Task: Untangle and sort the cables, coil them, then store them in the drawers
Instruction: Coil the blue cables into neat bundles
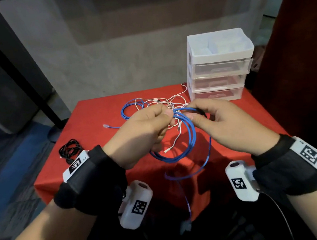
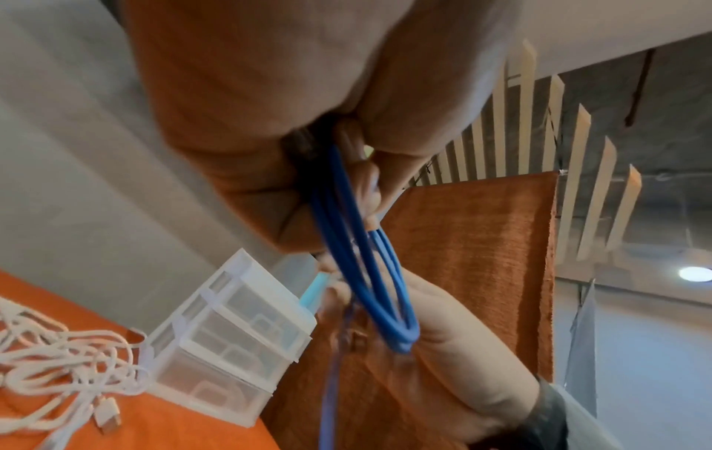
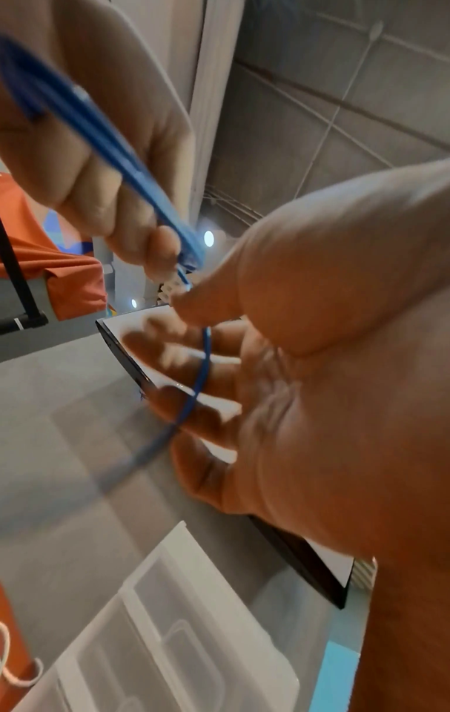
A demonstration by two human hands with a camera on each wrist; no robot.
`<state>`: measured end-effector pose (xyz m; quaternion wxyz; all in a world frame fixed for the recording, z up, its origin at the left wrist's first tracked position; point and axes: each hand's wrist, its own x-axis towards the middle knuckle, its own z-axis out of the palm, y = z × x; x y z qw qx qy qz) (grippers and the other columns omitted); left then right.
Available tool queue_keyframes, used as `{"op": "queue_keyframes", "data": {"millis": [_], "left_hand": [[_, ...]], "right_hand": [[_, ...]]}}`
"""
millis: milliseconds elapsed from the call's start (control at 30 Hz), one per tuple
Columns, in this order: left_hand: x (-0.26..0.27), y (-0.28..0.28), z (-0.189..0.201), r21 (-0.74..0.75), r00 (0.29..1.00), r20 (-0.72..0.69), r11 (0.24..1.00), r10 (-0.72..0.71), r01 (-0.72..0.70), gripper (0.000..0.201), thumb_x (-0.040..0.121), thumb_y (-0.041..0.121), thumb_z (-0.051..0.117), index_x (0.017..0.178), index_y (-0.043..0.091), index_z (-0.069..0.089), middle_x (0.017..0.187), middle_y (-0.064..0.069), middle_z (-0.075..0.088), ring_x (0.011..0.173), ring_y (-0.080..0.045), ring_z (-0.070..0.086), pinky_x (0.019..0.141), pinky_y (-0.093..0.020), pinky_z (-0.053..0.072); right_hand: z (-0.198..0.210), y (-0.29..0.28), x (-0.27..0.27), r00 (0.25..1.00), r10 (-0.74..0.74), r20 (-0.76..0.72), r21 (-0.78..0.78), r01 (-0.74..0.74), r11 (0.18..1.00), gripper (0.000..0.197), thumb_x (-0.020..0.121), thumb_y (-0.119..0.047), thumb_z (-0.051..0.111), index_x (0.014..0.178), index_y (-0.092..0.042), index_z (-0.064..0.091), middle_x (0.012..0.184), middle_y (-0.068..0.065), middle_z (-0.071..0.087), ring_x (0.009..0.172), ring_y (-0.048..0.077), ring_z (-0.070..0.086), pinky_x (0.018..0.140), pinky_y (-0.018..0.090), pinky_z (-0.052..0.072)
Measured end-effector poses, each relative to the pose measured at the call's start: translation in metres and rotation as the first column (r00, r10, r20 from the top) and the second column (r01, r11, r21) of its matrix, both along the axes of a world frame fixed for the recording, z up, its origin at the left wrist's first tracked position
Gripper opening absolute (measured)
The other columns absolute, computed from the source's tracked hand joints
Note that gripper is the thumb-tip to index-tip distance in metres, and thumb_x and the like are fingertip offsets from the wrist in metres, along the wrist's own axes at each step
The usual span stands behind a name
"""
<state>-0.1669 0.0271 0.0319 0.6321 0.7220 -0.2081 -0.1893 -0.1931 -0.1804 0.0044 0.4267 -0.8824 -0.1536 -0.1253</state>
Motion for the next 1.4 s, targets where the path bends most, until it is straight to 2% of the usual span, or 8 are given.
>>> {"op": "queue_keyframes", "data": {"millis": [200,367,533,633,833,1000,1233,1400], "left_hand": [[0.028,0.030,-0.002,-0.129,0.961,0.033,0.954,0.276,-0.270,0.026,0.108,0.023,0.041,0.085,0.015,0.050,0.056,0.008,0.030,0.046,-0.006,0.022,0.041,-0.017,0.030],[0.020,0.016,-0.024,-0.307,0.914,-0.295,0.877,0.280,-0.368,0.027,0.108,0.024,0.039,0.086,0.015,0.051,0.056,0.007,0.025,0.041,-0.004,0.020,0.041,-0.018,0.035],[0.008,-0.006,-0.036,-0.285,0.802,-0.574,0.879,0.162,-0.381,0.027,0.108,0.028,0.041,0.086,0.017,0.051,0.061,0.003,0.057,0.042,-0.005,0.048,0.045,-0.019,0.048],[0.012,-0.013,-0.030,-0.257,0.793,-0.576,0.876,0.200,-0.407,0.028,0.108,0.026,0.039,0.084,0.018,0.052,0.072,-0.005,0.072,0.055,-0.013,0.068,0.054,-0.026,0.056],[0.027,-0.011,-0.025,-0.337,0.769,-0.577,0.777,0.276,-0.532,0.029,0.108,0.024,0.040,0.084,0.015,0.052,0.068,0.000,0.062,0.050,-0.009,0.053,0.054,-0.025,0.046],[0.023,-0.011,-0.028,-0.315,0.796,-0.496,0.782,0.347,-0.538,0.028,0.108,0.020,0.038,0.082,0.017,0.048,0.059,0.004,0.042,0.050,-0.011,0.045,0.052,-0.023,0.039],[0.011,-0.008,-0.024,-0.144,0.979,-0.012,0.969,0.203,-0.202,0.021,0.109,0.019,0.038,0.112,0.011,0.057,0.059,0.009,0.033,0.049,-0.010,0.024,0.048,-0.024,0.037],[0.009,-0.001,-0.019,-0.044,0.993,0.102,0.997,0.064,-0.060,0.026,0.099,0.030,0.047,0.103,0.008,0.060,0.063,0.008,0.034,0.050,-0.008,0.028,0.054,-0.030,0.038]], "right_hand": [[-0.002,-0.021,-0.001,0.988,0.011,-0.157,0.136,0.010,0.991,0.018,0.103,-0.015,0.058,0.089,-0.006,0.066,0.074,-0.001,0.063,0.064,-0.003,0.051,0.065,0.011,0.040],[-0.020,-0.002,0.003,0.968,-0.011,-0.249,0.417,0.117,0.901,0.018,0.101,-0.013,0.059,0.093,0.003,0.064,0.067,0.004,0.058,0.056,0.013,0.059,0.053,0.026,0.053],[-0.014,0.022,0.007,0.982,0.003,-0.188,0.711,0.133,0.690,0.018,0.101,-0.008,0.057,0.099,0.010,0.058,0.074,0.013,0.069,0.064,0.020,0.069,0.063,0.029,0.061],[-0.017,0.028,0.004,0.988,0.046,-0.147,0.707,0.072,0.703,0.025,0.101,-0.008,0.057,0.101,0.017,0.053,0.080,0.020,0.071,0.072,0.020,0.071,0.068,0.029,0.062],[-0.022,0.031,-0.010,0.973,0.126,-0.196,0.599,0.018,0.800,0.016,0.100,-0.010,0.060,0.092,0.004,0.063,0.085,0.013,0.074,0.084,0.020,0.068,0.078,0.044,0.060],[-0.020,0.014,-0.009,0.958,0.139,-0.249,0.317,-0.055,0.947,0.032,0.096,-0.043,0.058,0.098,-0.017,0.078,0.100,0.011,0.076,0.091,0.015,0.064,0.091,0.054,0.053],[-0.017,0.002,0.011,0.998,-0.001,-0.067,0.104,0.008,0.995,0.039,0.102,-0.017,0.059,0.140,-0.026,0.054,0.138,-0.012,0.059,0.130,-0.002,0.050,0.107,0.027,0.042],[-0.011,0.015,0.007,0.919,0.226,-0.323,0.501,-0.037,0.865,0.047,0.105,-0.038,0.043,0.119,0.000,0.067,0.107,0.009,0.074,0.092,0.020,0.064,0.089,0.028,0.052]]}}
